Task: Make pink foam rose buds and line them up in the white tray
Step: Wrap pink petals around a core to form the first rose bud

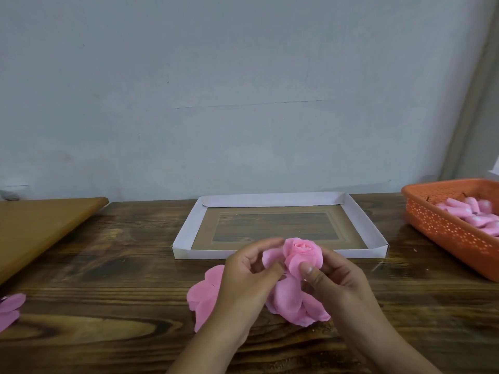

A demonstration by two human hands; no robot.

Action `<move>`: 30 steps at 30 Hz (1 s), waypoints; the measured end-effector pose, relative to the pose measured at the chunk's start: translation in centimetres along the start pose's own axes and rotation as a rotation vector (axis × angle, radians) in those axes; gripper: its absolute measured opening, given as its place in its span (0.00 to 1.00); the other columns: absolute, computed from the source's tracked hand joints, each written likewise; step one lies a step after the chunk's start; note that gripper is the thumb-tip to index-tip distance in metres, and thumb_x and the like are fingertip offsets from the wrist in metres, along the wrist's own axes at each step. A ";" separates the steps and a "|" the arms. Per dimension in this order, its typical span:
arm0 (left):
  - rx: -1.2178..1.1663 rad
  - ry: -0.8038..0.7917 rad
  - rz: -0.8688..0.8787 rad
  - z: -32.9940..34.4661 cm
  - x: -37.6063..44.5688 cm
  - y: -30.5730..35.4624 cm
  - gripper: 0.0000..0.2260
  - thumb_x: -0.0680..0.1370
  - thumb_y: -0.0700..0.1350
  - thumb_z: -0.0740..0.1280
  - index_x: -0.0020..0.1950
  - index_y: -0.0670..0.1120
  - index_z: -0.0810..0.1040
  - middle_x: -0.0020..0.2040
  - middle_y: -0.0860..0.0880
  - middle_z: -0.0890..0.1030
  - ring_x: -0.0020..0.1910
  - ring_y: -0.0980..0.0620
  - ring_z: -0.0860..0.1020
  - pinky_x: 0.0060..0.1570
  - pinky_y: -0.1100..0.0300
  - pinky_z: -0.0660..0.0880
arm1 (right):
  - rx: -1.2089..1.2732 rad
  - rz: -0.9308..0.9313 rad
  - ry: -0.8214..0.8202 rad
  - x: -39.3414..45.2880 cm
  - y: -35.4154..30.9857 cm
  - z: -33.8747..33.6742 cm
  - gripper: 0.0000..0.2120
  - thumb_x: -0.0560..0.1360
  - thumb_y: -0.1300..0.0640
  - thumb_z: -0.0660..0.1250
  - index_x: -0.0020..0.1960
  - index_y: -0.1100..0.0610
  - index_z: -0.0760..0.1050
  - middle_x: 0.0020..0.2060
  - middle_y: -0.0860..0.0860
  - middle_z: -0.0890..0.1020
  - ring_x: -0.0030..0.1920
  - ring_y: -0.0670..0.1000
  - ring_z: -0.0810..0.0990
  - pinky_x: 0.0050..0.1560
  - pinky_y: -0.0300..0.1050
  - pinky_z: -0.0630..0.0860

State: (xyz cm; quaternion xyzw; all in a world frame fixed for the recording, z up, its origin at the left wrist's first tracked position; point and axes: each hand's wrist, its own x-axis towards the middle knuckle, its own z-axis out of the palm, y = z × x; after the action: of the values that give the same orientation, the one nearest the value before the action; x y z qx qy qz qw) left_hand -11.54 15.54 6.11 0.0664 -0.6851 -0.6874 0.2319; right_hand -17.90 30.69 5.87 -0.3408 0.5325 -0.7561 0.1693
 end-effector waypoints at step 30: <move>-0.108 0.139 -0.174 -0.4 0.8 -0.9 0.05 0.80 0.47 0.71 0.48 0.57 0.85 0.45 0.45 0.88 0.44 0.47 0.86 0.42 0.54 0.82 | -0.082 0.002 0.037 -0.2 -0.1 0.1 0.12 0.74 0.53 0.70 0.57 0.51 0.83 0.50 0.59 0.86 0.50 0.63 0.85 0.50 0.62 0.81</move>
State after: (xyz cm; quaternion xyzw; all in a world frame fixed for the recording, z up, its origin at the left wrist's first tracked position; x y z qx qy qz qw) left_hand -12.32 14.82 5.39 0.1607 -0.6210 -0.7345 0.2215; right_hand -17.68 30.77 5.89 -0.3329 0.5666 -0.7395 0.1462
